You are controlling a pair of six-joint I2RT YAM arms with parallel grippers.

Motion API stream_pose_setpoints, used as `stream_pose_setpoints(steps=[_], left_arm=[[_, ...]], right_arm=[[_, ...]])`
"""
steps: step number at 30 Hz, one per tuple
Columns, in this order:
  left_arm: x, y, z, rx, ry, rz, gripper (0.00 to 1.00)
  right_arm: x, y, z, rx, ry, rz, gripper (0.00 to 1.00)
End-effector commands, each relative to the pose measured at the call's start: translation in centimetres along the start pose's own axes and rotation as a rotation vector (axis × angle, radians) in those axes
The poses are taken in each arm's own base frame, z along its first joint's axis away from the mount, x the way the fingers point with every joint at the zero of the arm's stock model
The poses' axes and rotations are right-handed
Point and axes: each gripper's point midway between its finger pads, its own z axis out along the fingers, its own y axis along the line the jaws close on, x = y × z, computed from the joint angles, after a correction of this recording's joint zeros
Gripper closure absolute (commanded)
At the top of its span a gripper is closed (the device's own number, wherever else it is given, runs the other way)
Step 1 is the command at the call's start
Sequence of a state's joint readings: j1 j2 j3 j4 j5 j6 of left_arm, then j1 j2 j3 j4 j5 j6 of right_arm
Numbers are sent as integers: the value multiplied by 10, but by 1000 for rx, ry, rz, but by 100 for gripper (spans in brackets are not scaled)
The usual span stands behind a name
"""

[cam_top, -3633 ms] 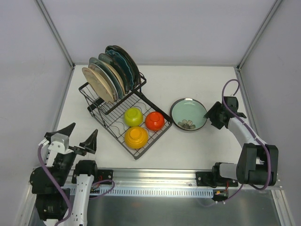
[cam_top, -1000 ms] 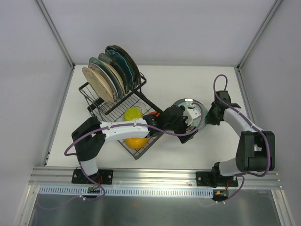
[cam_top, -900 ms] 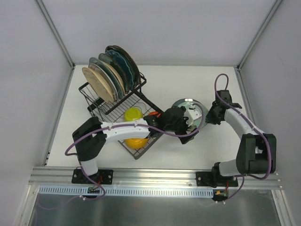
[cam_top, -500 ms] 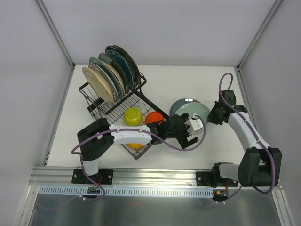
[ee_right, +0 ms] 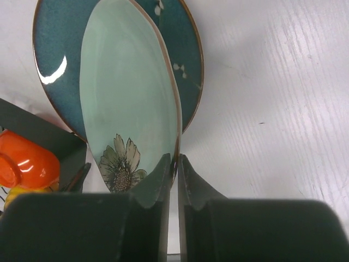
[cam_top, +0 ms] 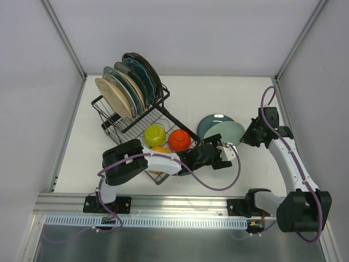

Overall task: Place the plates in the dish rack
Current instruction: Pass the plate from the right arm to the left

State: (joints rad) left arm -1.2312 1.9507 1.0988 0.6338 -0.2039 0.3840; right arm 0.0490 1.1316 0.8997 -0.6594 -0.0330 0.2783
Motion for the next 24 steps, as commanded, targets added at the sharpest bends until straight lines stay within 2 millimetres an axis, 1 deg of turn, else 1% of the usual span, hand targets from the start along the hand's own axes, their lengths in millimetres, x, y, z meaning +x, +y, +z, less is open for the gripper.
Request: stream_pose_setpoints(steps=[1,4,7,9,10,11,12,13,14,16,19,20,21,22,23,24], left_arm=[[-26,19,6,-98,-92,56,10],[-27,16,8,-86,-97,65,17],[-27,9,11,-53,-105,75,27],[-26,5,12,-42,-106,78,32],[-27,5,12,-40,-108,82,39],[-27,3,12,-35,-109,84,43],[-28,2,13,-33,-111,89,50],[-30,2,14,-34,-116,90,61],[-30,1,14,-32,-115,91,65],[-32,0,14,-32,-120,92,69],[-33,0,15,-35,-121,93,79],[-35,0,14,-40,-128,90,86],[-35,1,14,-42,-131,89,89],[-36,1,14,-49,-134,86,92],[-37,2,13,-52,-139,83,95],[-37,2,14,-57,-145,81,96]], right_arm=[[0,17,-18,-90,4,2,100],[3,20,-22,-114,4,13,99],[2,23,-27,-134,-3,19,99],[4,25,-30,-147,0,22,99],[5,26,-31,-150,0,28,100],[6,26,-30,-152,1,31,99],[6,26,-31,-155,3,32,99],[7,27,-31,-160,3,38,99],[9,26,-30,-159,7,42,99],[10,25,-28,-160,5,49,98],[13,23,-23,-155,9,61,89],[17,22,-20,-152,19,69,81],[17,24,-18,-166,21,68,78],[18,24,-15,-165,27,70,74],[20,23,-12,-164,35,74,67],[22,22,-8,-165,41,80,64]])
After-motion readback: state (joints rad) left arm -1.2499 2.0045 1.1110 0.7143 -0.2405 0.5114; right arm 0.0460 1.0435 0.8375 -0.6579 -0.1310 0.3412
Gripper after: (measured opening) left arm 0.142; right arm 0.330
